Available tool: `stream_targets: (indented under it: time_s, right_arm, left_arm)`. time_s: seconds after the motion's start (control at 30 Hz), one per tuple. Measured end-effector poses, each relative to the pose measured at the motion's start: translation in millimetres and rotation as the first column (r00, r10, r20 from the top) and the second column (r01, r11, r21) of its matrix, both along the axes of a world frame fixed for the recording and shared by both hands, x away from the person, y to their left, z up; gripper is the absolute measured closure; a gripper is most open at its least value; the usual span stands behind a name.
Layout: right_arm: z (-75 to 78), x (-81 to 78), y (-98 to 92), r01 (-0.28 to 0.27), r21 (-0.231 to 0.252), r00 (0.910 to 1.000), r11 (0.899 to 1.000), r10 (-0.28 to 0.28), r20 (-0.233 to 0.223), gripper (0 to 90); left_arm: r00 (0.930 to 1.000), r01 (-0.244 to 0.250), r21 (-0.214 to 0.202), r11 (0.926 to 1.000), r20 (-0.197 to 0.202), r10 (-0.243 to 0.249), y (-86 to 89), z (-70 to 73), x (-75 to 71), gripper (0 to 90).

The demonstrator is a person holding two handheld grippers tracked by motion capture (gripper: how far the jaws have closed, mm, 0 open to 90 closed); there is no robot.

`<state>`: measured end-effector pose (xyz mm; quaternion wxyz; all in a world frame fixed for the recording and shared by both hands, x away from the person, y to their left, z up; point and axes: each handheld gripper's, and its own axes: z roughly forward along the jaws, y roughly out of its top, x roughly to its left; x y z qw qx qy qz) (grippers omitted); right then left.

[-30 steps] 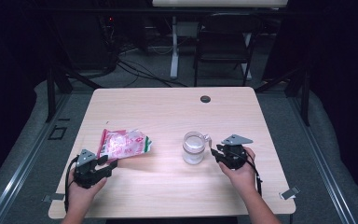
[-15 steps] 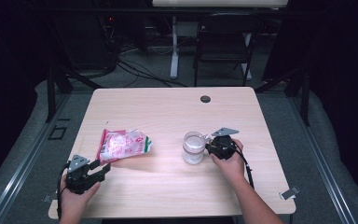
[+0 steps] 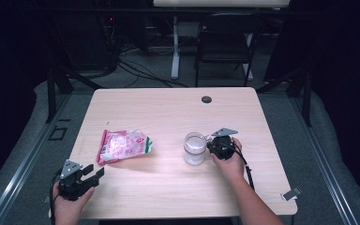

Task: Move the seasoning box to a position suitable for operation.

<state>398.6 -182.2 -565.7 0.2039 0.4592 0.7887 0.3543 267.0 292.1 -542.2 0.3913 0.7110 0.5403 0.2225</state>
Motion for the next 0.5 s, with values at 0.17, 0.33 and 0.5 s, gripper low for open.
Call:
stream_targets:
  time_s: [0.17,0.33,0.5]
  right_arm:
    - [1.9,-2.6,1.5,-0.002,-0.027,1.0,1.0,0.002,0.007,82.9]
    - [3.3,-8.1,3.3,-0.003,-0.052,1.0,0.999,0.003,0.008,83.0]
    - [3.1,-17.1,2.9,0.01,-0.046,0.9999,0.999,-0.01,0.004,82.6]
  left_arm:
    - [1.0,0.008,0.0,1.0,0.004,-0.008,-1.2,0.5,0.7,50.5]
    - [0.9997,0.023,0.003,0.9997,0.008,-0.023,-4.3,1.1,3.7,50.5]
    - [0.9982,0.058,-0.007,0.9983,0.013,-0.058,-13.1,2.1,11.1,50.2]
